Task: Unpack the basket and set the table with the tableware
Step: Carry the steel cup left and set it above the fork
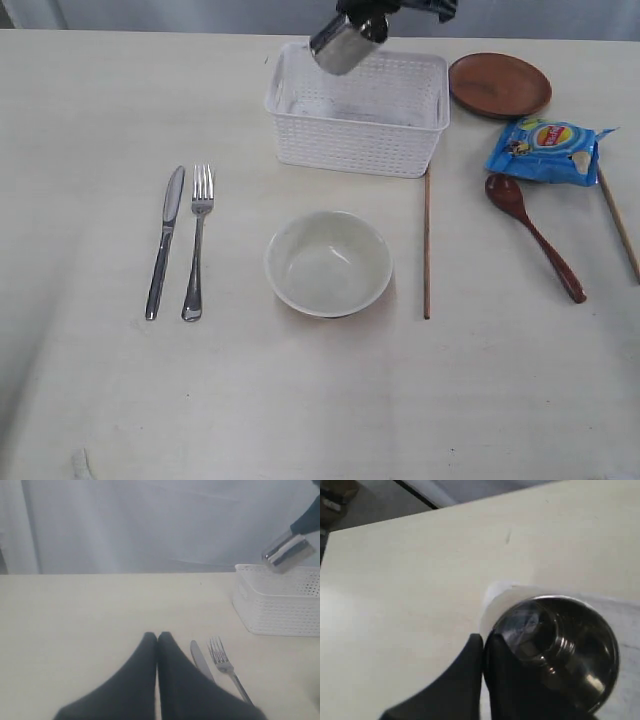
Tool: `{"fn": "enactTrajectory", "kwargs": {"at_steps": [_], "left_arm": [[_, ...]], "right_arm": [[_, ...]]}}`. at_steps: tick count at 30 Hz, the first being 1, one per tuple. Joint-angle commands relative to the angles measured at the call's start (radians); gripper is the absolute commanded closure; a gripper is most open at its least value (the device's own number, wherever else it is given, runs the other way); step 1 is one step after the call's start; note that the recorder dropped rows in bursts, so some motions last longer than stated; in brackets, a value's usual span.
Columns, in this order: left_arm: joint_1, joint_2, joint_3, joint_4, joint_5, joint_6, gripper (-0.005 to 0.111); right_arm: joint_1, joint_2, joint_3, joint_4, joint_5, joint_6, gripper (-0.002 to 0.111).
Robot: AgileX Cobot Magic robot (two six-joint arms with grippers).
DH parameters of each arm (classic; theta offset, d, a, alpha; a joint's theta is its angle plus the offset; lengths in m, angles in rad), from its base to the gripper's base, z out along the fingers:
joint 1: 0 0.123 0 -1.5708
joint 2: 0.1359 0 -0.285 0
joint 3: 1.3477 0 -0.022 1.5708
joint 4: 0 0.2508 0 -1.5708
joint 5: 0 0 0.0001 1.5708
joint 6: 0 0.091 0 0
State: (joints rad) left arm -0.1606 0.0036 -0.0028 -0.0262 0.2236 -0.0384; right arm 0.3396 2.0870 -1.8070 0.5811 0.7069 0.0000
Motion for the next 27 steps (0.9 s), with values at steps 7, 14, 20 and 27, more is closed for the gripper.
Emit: {"fn": "enactTrajectory", "kwargs": {"at_steps": [7, 14, 20, 27], "left_arm": [[-0.001, -0.004, 0.003, -0.006, -0.011, 0.000, 0.107], [-0.001, -0.004, 0.003, -0.006, -0.011, 0.000, 0.107], [-0.001, -0.004, 0.003, -0.006, -0.011, 0.000, 0.107], [-0.001, -0.004, 0.003, -0.006, -0.011, 0.000, 0.107]], "right_arm": [[0.237, 0.050, -0.378, -0.217, 0.273, -0.075, 0.109], [0.383, 0.231, -0.609, -0.390, 0.422, -0.035, 0.109], [0.439, 0.372, -0.774, -0.490, 0.438, 0.011, 0.109], [0.442, 0.485, -0.855, -0.511, 0.499, 0.022, 0.109]]}}
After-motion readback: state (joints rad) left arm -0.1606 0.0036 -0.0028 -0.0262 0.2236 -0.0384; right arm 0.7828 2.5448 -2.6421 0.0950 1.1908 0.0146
